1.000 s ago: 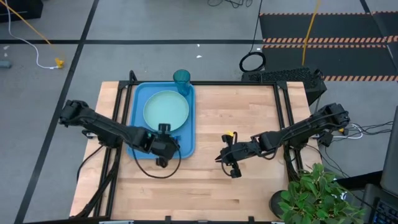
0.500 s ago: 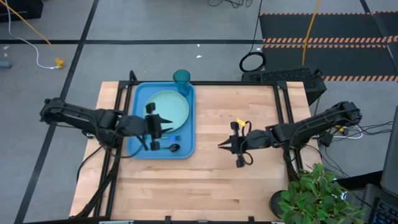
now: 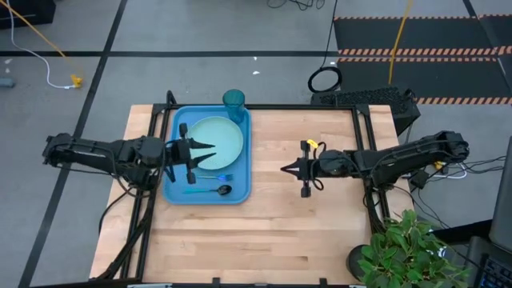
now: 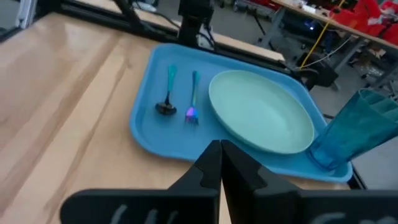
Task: Pick and place plate/cup/fork/spoon on tray
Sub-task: Return to Home Position
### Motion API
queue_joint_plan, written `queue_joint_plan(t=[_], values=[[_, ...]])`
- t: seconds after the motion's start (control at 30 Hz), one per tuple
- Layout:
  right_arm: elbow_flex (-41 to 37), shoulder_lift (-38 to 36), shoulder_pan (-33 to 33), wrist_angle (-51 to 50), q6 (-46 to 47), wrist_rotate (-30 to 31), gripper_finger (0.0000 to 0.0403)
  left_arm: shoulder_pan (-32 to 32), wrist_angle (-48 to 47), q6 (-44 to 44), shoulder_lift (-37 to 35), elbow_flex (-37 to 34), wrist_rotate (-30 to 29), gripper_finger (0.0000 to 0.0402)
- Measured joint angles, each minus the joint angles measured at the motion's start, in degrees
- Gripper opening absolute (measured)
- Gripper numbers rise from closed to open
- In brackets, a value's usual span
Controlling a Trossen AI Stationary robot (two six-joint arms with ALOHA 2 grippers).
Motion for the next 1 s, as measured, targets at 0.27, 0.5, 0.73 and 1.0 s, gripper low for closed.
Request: queue_joint_plan(t=[0.27, 0.5, 0.73, 1.0], values=[[-3.24, -0.09, -0.11, 1.48, 0.37, 0.13, 0.0, 3.6, 4.44, -0.48, 0.15, -3.47, 6.79, 0.0008], [-10.09, -0.07, 1.35, 9.59, 4.97, 0.18, 0.0, 4.4, 13.51, -1.78, 0.16, -11.13, 8.63, 0.0004], [-16.66, -0.07, 2.69, 18.61, 5.46, 0.26, 0.0, 4.37, 22.7, -3.62, 0.18, -18.34, 9.34, 0.0013], [-25.04, -0.07, 2.21, 30.83, 4.89, 0.39, 0.0, 4.37, 33.2, -1.47, 0.18, -24.45, 9.63, 0.0011]])
